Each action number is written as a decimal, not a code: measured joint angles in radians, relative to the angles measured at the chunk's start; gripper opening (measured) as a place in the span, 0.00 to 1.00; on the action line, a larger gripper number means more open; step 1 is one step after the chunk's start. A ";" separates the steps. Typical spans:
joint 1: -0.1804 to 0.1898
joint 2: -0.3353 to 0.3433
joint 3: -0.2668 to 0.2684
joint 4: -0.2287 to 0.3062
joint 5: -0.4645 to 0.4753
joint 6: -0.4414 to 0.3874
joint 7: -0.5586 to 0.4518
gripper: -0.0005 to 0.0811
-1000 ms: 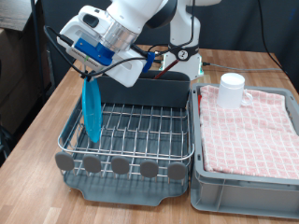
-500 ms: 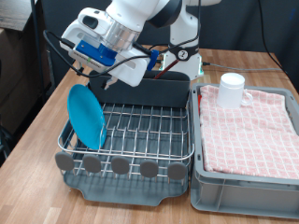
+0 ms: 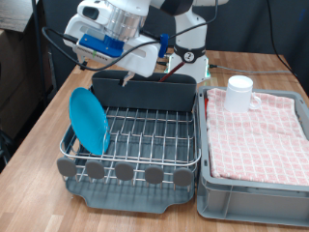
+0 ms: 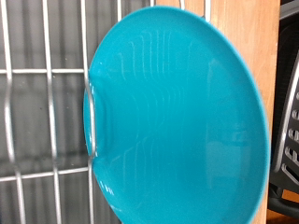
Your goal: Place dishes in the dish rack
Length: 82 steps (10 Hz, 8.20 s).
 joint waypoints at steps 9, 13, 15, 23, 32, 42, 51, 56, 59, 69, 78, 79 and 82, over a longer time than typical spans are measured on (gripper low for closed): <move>0.045 -0.102 0.062 0.111 0.124 -0.304 -0.145 0.99; 0.106 -0.166 0.133 0.095 0.167 -0.285 -0.169 0.99; 0.109 -0.193 0.181 0.079 0.116 -0.295 -0.046 0.99; 0.191 -0.264 0.225 0.086 0.419 -0.436 -0.159 0.99; 0.294 -0.344 0.381 0.022 0.452 -0.526 -0.192 0.99; 0.306 -0.300 0.441 0.059 0.432 -0.560 -0.192 0.99; 0.309 -0.092 0.491 0.101 0.362 -0.628 -0.262 0.99; 0.309 -0.056 0.496 0.112 0.303 -0.665 -0.323 0.99; 0.309 -0.012 0.511 0.114 0.299 -0.647 -0.326 0.99; 0.310 0.094 0.572 0.094 0.304 -0.519 -0.314 0.99; 0.308 0.114 0.577 -0.024 0.275 -0.375 -0.357 0.99; 0.307 0.114 0.574 -0.040 0.272 -0.354 -0.361 0.99; 0.305 0.114 0.564 -0.079 0.254 -0.314 -0.389 0.99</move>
